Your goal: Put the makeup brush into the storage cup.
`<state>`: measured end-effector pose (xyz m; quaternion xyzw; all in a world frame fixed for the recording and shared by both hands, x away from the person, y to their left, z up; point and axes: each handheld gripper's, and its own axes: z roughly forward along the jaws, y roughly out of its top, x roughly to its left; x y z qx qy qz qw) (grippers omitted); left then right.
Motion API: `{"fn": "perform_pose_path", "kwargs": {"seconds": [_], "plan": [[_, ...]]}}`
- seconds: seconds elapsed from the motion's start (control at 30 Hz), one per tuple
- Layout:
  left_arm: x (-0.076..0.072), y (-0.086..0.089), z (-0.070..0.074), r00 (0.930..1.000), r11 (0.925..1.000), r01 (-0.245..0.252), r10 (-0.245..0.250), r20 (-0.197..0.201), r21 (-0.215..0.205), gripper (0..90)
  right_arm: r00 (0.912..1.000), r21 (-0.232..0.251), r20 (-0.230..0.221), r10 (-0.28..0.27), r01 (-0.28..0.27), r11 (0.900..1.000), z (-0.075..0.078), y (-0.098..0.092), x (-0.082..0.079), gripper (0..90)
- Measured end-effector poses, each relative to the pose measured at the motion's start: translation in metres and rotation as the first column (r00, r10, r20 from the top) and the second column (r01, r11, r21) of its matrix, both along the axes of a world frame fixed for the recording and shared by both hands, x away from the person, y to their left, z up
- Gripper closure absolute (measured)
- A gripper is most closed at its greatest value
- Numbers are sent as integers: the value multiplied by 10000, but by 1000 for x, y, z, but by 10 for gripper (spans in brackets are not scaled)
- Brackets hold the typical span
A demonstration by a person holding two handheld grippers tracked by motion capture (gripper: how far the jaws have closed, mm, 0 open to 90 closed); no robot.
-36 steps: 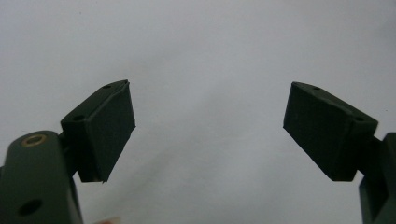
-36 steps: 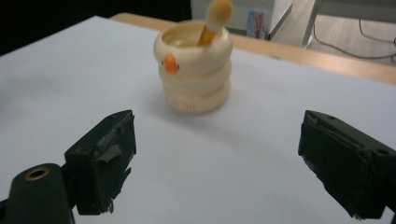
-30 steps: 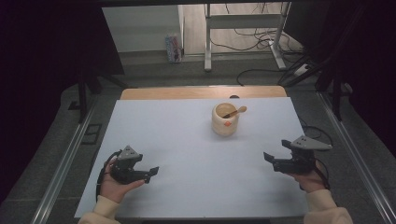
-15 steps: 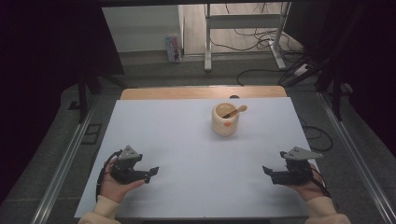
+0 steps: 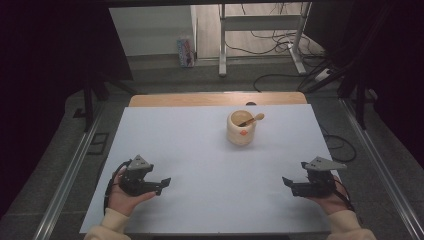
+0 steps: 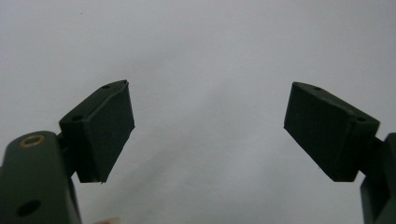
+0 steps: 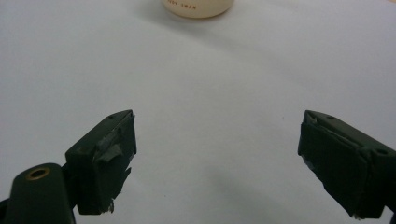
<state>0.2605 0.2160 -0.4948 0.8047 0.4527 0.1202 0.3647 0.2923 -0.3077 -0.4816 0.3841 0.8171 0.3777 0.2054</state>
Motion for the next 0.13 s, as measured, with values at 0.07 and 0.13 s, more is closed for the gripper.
{"fn": "perform_pose_path", "kwargs": {"seconds": [0.07,0.13], "plan": [[1,-1,0,10000,10000,-10,10,-11,-7,165,10000,102,51,-54,53,9999,1,-1,1,115],[1,-1,0,10000,10000,-6,6,-46,-5,164,10000,194,85,-42,41,9998,1,-1,2,115]]}}
